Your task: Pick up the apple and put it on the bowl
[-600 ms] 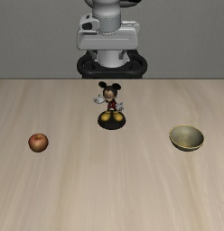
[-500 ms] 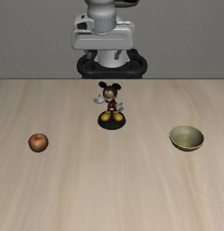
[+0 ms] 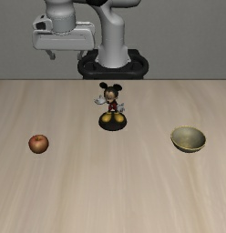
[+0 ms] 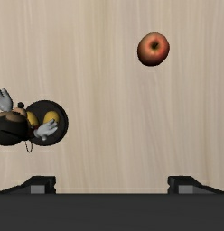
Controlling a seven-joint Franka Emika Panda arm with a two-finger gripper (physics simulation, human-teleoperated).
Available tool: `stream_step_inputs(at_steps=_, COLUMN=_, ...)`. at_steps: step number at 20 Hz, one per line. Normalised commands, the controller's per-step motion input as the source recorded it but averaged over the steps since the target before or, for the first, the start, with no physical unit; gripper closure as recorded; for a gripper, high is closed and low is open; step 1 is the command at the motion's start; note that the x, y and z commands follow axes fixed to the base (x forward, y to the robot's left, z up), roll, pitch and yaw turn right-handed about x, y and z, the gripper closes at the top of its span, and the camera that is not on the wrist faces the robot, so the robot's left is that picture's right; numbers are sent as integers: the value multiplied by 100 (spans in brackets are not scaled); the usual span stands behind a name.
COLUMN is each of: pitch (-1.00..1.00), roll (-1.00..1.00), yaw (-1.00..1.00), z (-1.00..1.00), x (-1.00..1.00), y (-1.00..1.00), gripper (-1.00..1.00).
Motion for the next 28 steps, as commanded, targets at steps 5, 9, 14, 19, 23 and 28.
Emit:
stream_step_inputs(at_steps=5, pitch=0, roll=0, yaw=0, z=0, x=0, y=-100, gripper=-100)
stream_step_inputs(at_steps=9, pitch=0, roll=0, yaw=0, z=0, x=0, y=-100, gripper=-100)
stream_step_inputs(at_steps=14, pitch=0, roll=0, yaw=0, z=0, x=100, y=0, gripper=-100)
stream_step_inputs(at_steps=19, pitch=0, roll=0, yaw=0, z=0, x=100, y=0, gripper=-100)
stream_step_inputs(at_steps=23, pitch=0, roll=0, yaw=0, z=0, x=100, y=0, gripper=-100)
stream_step_inputs(at_steps=28, pitch=0, roll=0, yaw=0, z=-20, x=20, y=60, gripper=-100)
